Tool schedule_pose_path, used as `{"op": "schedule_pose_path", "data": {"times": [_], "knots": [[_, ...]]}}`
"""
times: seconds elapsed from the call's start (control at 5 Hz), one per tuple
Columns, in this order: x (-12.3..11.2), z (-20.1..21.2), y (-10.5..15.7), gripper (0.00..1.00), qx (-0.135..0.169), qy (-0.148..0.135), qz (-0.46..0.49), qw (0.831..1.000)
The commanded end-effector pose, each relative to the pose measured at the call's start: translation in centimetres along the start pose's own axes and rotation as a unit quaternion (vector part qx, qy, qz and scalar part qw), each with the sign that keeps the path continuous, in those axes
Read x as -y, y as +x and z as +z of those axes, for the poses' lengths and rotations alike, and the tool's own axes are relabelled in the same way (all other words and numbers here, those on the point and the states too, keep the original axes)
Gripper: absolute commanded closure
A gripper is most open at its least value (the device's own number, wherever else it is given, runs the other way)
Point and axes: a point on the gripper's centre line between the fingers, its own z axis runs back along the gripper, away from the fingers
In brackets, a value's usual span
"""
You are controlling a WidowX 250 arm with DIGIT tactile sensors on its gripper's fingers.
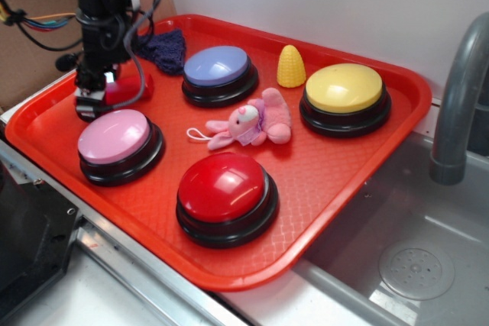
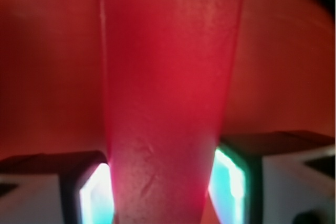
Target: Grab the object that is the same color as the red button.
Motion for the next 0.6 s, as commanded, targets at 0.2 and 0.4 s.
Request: {"op": "schedule_pose_path", "data": {"times": [0.2,0.4], "knots": [[7.8,17.9,2.8,1.00,0.034,-0.061,0.383,0.921],[8.8,19.3,4.0,1.00,0.050,-0.065,0.393,0.916]]}}
